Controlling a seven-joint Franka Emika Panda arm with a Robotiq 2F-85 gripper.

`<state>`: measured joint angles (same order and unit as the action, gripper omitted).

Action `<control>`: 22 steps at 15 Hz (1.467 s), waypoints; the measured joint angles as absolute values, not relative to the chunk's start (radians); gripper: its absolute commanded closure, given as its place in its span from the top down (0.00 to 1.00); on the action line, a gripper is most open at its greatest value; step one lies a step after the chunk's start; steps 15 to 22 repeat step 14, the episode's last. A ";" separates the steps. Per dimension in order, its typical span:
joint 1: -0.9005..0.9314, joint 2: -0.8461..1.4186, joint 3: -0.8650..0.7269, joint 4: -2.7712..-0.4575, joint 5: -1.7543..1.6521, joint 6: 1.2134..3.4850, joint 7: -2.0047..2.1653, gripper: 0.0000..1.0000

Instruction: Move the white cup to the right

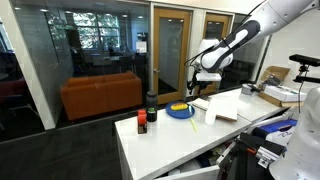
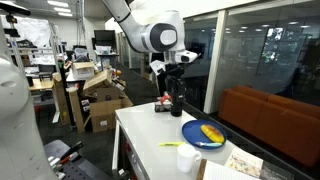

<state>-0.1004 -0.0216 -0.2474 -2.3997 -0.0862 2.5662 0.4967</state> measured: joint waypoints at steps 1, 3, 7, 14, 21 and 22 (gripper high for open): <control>-0.096 -0.048 -0.221 -2.409 -0.086 2.544 0.466 0.86; -0.089 -0.094 -0.173 -2.428 -0.086 2.498 0.399 0.94; -0.073 -0.143 -0.110 -2.473 -0.085 2.430 0.243 1.00; -0.060 -0.139 -0.099 -2.495 -0.082 2.356 -0.064 1.00; -0.060 -0.139 -0.099 -2.495 -0.082 2.356 -0.064 1.00; -0.060 -0.139 -0.099 -2.495 -0.082 2.356 -0.064 1.00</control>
